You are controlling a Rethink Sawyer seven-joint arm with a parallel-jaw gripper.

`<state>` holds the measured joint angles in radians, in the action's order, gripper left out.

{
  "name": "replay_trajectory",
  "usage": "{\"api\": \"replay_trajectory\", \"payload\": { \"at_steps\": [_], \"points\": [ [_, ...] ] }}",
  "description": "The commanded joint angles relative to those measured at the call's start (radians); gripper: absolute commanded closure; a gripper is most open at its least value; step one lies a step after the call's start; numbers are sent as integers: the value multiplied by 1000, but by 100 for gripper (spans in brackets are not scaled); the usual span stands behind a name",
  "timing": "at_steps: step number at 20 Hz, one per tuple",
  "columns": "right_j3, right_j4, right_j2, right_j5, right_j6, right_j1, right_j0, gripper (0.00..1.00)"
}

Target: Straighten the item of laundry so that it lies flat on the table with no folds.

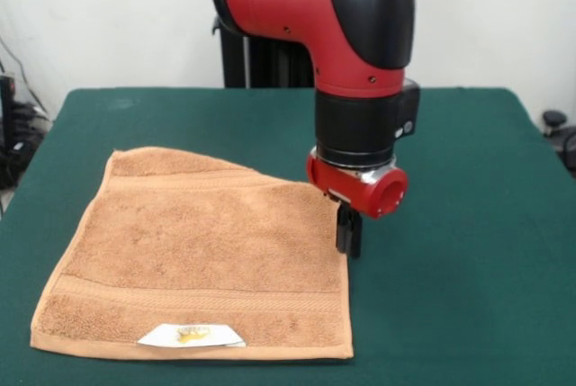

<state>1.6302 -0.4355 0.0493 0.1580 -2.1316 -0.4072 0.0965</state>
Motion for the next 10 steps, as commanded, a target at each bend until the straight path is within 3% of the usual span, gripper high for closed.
{"api": "replay_trajectory", "payload": {
  "at_steps": [1, 10],
  "points": [
    [170, 28, -84, 31, -161, -16, -48, 100],
    [244, 27, -88, 128, -129, -116, -26, 100]
  ]
}}
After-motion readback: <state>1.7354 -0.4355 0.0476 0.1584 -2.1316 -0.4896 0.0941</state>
